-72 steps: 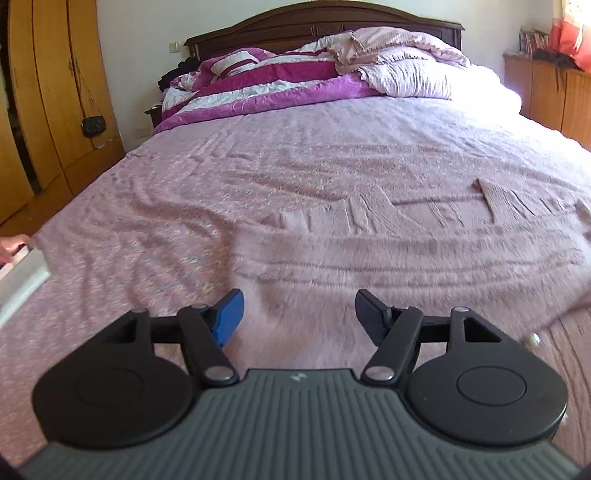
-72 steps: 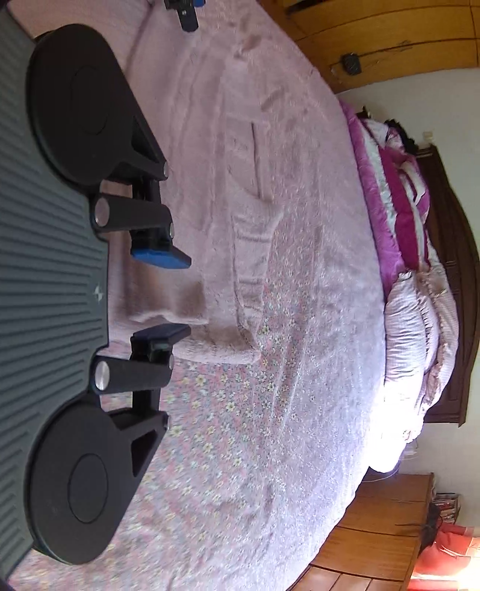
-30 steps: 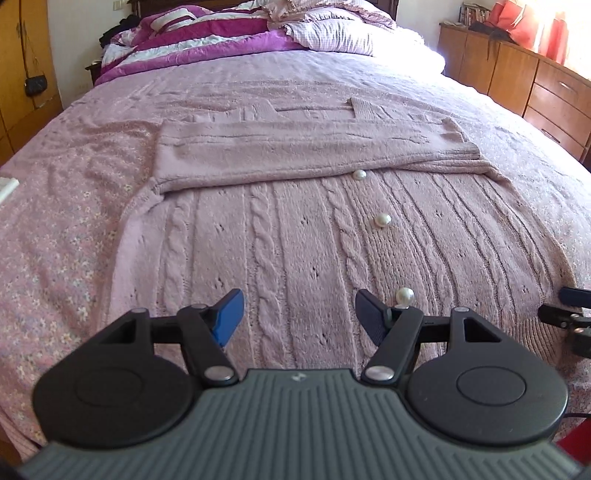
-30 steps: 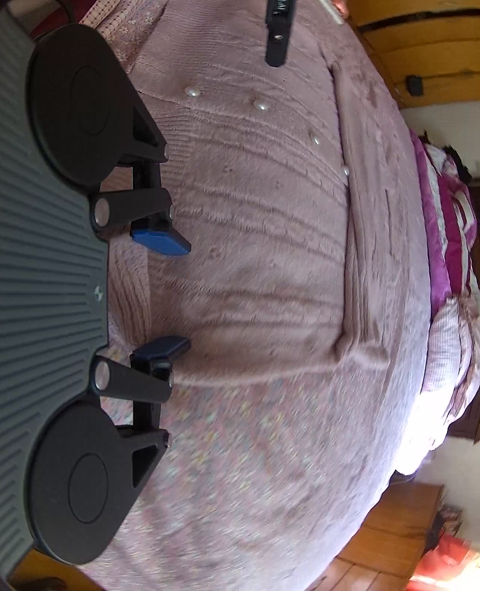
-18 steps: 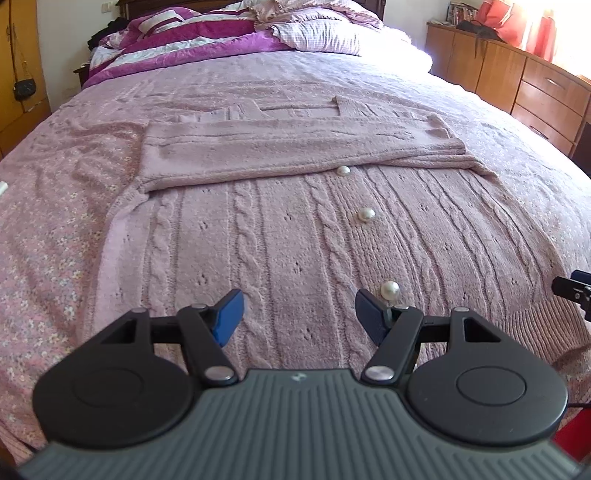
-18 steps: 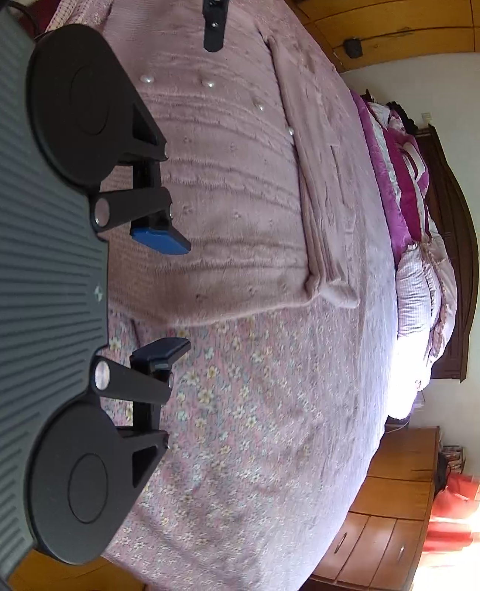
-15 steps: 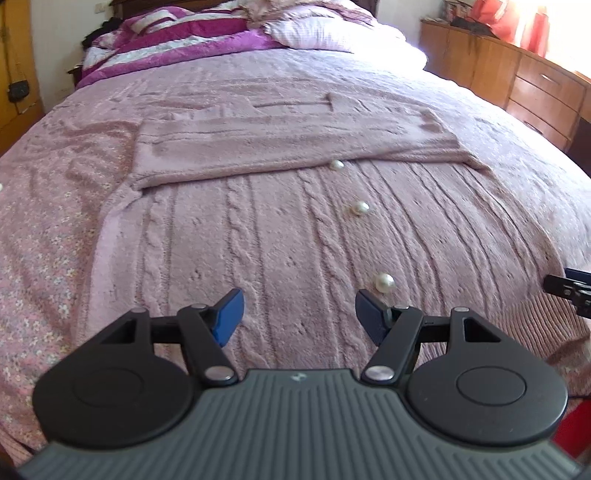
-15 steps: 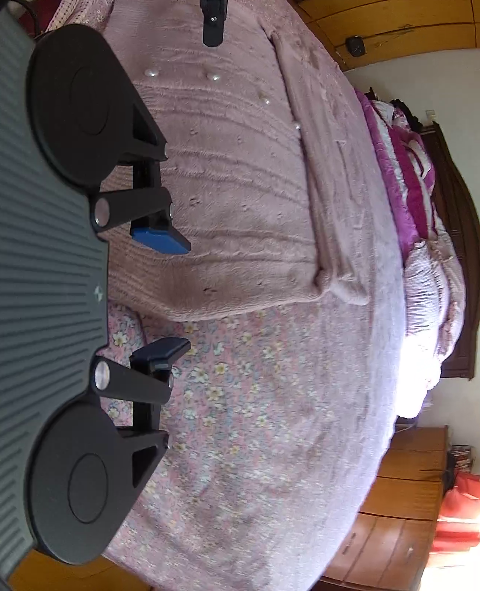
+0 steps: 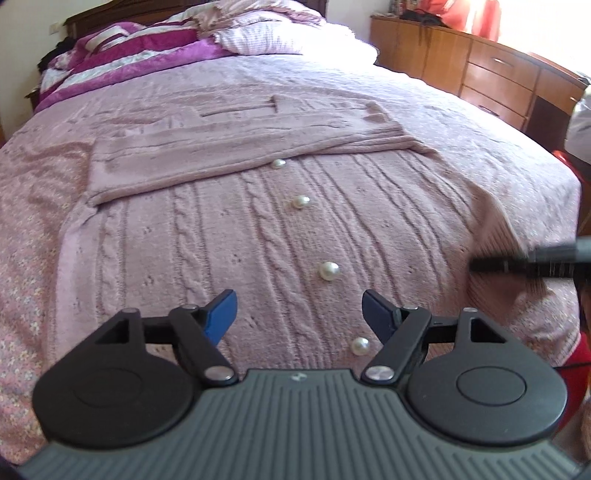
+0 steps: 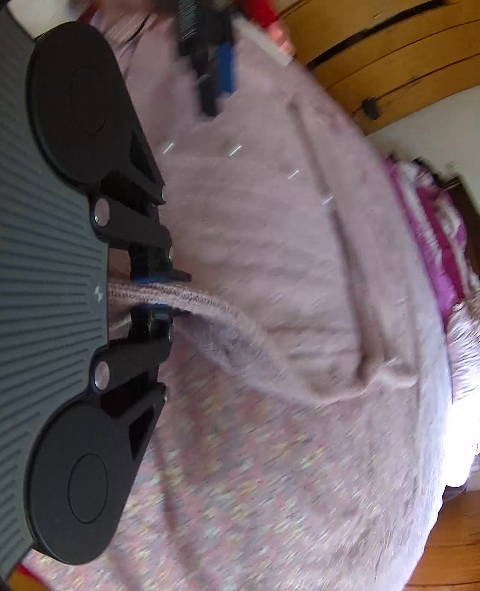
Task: Fold small clothes
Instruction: 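Grasp the cardigan hem with the right tool and lift it, then grasp the hem with the left tool while the right tool holds the other hem corner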
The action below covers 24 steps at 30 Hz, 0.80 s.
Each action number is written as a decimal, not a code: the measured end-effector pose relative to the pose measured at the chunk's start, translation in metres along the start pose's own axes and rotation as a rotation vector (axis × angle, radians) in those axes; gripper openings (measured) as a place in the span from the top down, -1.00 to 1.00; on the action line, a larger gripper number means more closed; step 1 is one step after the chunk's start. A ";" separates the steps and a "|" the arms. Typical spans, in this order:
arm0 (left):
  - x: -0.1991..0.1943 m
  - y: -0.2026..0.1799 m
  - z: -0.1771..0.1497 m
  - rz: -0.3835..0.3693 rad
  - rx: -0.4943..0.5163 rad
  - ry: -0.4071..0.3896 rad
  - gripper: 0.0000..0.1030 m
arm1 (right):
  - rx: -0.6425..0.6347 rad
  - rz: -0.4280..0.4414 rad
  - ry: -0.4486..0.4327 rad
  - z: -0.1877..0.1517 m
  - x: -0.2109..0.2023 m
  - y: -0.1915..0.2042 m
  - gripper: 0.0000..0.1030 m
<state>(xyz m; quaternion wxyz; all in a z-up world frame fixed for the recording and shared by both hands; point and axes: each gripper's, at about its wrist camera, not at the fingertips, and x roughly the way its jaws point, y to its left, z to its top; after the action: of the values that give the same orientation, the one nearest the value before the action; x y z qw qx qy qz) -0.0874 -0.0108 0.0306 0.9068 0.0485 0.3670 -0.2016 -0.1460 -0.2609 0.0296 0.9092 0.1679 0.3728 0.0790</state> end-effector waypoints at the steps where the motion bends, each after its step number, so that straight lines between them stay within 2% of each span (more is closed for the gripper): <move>1: -0.001 -0.001 0.000 -0.010 0.008 0.000 -0.48 | 0.020 0.019 -0.027 0.007 -0.003 0.001 0.83; 6: -0.013 -0.010 0.000 -0.078 0.055 -0.022 -0.53 | 0.118 0.080 -0.154 0.046 -0.011 0.007 0.83; 8: -0.018 -0.015 -0.001 -0.082 0.092 -0.035 -0.63 | 0.118 0.068 -0.198 0.061 -0.011 0.015 0.84; 13: -0.016 -0.027 -0.007 -0.080 0.168 -0.026 -0.63 | 0.178 0.067 -0.265 0.086 -0.005 0.020 0.84; 17: 0.001 -0.030 -0.013 -0.022 0.194 0.041 -0.63 | 0.246 0.088 -0.291 0.099 -0.005 0.012 0.84; 24: 0.020 -0.019 -0.020 0.154 0.201 0.121 -0.62 | 0.280 0.103 -0.347 0.094 -0.028 0.004 0.84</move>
<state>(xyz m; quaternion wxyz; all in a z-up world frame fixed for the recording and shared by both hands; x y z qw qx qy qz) -0.0953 -0.0303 0.0034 0.8863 0.1792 0.3943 -0.1637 -0.0994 -0.2878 0.1119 0.9222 0.3225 0.2089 0.0427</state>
